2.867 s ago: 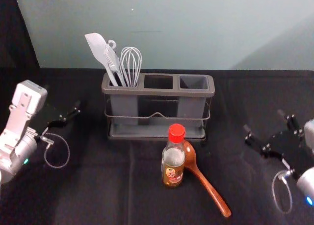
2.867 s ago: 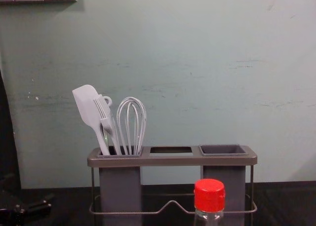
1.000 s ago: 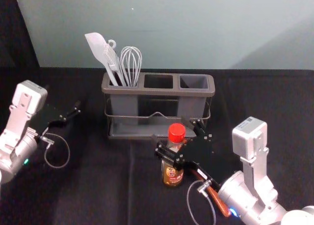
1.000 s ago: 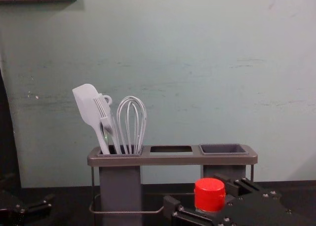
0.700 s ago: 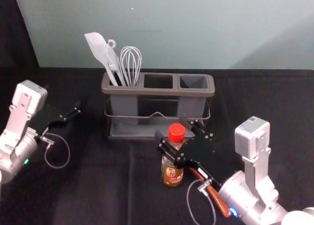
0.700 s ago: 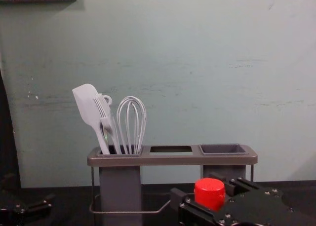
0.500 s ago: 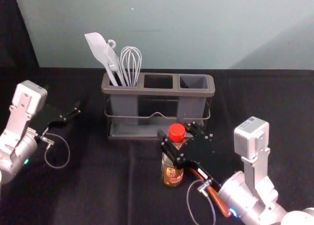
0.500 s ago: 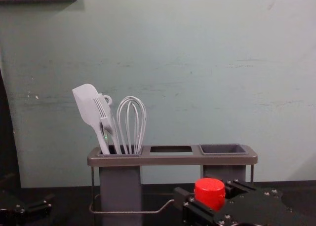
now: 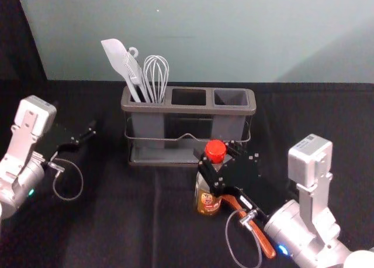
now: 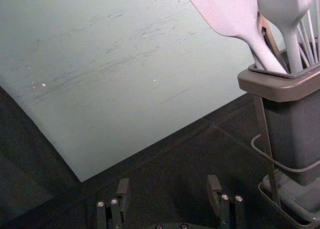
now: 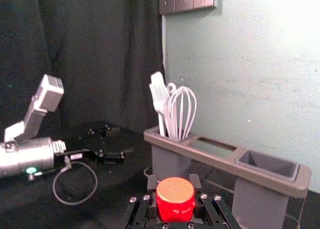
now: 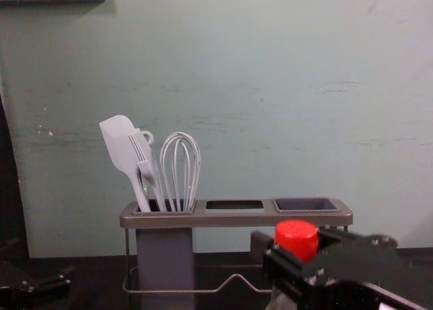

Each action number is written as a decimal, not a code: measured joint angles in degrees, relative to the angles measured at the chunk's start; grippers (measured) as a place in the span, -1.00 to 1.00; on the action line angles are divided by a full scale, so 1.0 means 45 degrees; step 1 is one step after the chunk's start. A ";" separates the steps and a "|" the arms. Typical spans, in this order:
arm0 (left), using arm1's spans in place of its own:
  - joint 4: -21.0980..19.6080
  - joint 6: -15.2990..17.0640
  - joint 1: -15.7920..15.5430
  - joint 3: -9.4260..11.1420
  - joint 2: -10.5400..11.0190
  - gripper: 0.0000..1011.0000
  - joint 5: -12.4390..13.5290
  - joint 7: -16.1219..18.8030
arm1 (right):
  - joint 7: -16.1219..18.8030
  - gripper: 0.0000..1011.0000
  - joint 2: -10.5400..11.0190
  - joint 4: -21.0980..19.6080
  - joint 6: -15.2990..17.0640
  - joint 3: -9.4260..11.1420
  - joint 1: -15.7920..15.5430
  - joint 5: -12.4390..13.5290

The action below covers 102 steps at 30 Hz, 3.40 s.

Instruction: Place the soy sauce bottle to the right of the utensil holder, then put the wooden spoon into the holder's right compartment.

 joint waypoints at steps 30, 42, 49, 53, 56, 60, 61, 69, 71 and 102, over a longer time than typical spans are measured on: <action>0.0000 0.0000 0.0001 0.0000 -0.0001 0.98 0.0000 0.0000 | 0.0514 -0.25 0.0804 -0.0121 -0.0381 0.3735 -0.0993 0.0790; 0.0000 0.0000 0.0000 -0.0001 0.0000 0.98 0.0000 0.0000 | 0.1837 -0.25 0.0593 0.2259 -0.1200 0.3630 0.1085 0.1116; 0.0000 0.0000 0.0000 0.0000 0.0000 0.98 0.0000 0.0000 | 0.2210 -0.25 0.0326 0.3777 -0.1536 0.3264 0.2258 0.1139; 0.0000 0.0000 0.0000 -0.0001 0.0000 0.98 0.0000 0.0000 | 0.2350 -0.25 0.0156 0.4342 -0.1671 0.3018 0.2739 0.1070; 0.0000 0.0000 0.0000 -0.0001 0.0000 0.98 0.0001 0.0000 | 0.2401 -0.25 0.0028 0.4643 -0.1696 0.2887 0.3004 0.1069; 0.0000 0.0000 0.0000 0.0000 0.0000 0.98 0.0000 0.0000 | 0.2443 -0.25 -0.0105 0.5006 -0.1728 0.2752 0.3271 0.1070; 0.0000 0.0000 0.0000 0.0000 0.0000 0.98 0.0001 0.0000 | 0.2448 -0.25 -0.0134 0.5074 -0.1734 0.2734 0.3324 0.1077; 0.0000 0.0000 0.0000 -0.0001 0.0000 0.98 0.0000 0.0000 | 0.2480 -0.25 -0.0340 0.5499 -0.1793 0.2602 0.3667 0.1200; 0.0000 -0.0001 0.0001 -0.0001 0.0000 0.98 0.0000 0.0000 | 0.2481 -0.25 -0.0358 0.5544 -0.1793 0.2582 0.3715 0.1202; 0.0000 0.0000 0.0000 0.0000 0.0000 0.98 0.0000 0.0000 | 0.2376 -0.22 -0.0499 0.6113 -0.1883 0.2762 0.3802 0.1543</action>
